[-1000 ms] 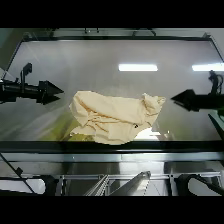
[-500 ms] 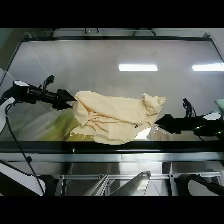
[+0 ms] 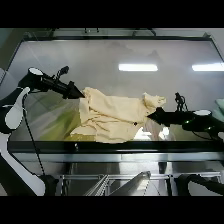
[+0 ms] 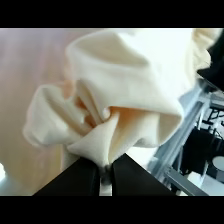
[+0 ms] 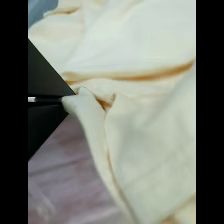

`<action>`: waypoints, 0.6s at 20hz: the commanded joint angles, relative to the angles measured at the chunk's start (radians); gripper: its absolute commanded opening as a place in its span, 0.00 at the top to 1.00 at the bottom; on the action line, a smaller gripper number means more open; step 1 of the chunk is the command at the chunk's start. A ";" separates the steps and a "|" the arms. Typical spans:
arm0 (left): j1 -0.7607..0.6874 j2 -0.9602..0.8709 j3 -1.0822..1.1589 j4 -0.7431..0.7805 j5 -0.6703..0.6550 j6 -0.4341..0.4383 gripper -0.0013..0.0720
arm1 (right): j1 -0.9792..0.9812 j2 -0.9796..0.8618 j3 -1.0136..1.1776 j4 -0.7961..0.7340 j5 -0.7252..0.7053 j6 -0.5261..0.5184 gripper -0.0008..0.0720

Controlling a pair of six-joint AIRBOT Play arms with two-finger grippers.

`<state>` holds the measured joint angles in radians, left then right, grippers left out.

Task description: Fold the shirts.

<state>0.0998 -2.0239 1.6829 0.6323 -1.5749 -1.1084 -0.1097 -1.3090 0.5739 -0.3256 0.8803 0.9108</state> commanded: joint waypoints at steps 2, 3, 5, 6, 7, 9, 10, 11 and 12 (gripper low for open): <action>0.027 0.135 0.091 -0.032 -0.108 -0.026 0.98 | -0.125 0.171 0.163 0.005 0.179 0.019 0.96; 0.043 0.203 0.091 -0.034 -0.107 -0.026 0.98 | -0.167 0.227 0.214 0.005 0.203 0.037 0.96; 0.073 0.340 0.091 -0.035 -0.106 -0.026 0.98 | -0.251 0.322 0.343 0.008 0.235 0.082 0.96; 0.088 0.410 0.091 -0.046 -0.107 -0.026 0.98 | -0.283 0.356 0.416 0.013 0.251 0.093 0.96; 0.106 0.485 0.091 -0.077 -0.108 -0.026 0.98 | -0.307 0.385 0.485 0.019 0.270 0.098 0.96; 0.135 0.625 0.091 -0.101 -0.102 -0.024 0.98 | -0.319 0.431 0.579 0.021 0.264 0.101 0.96; 0.145 0.689 0.090 -0.099 -0.099 -0.019 0.98 | -0.316 0.448 0.610 0.021 0.251 0.101 0.96; 0.150 0.735 0.090 -0.089 -0.103 -0.019 0.98 | -0.314 0.455 0.626 0.023 0.246 0.115 0.96; 0.150 0.776 0.088 -0.045 -0.106 -0.021 0.95 | -0.312 0.454 0.627 0.023 0.247 0.135 0.96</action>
<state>0.2283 -1.3956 1.7710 0.5552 -1.6848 -1.1332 -0.4065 -0.8955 1.1248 -0.3050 1.1271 1.0050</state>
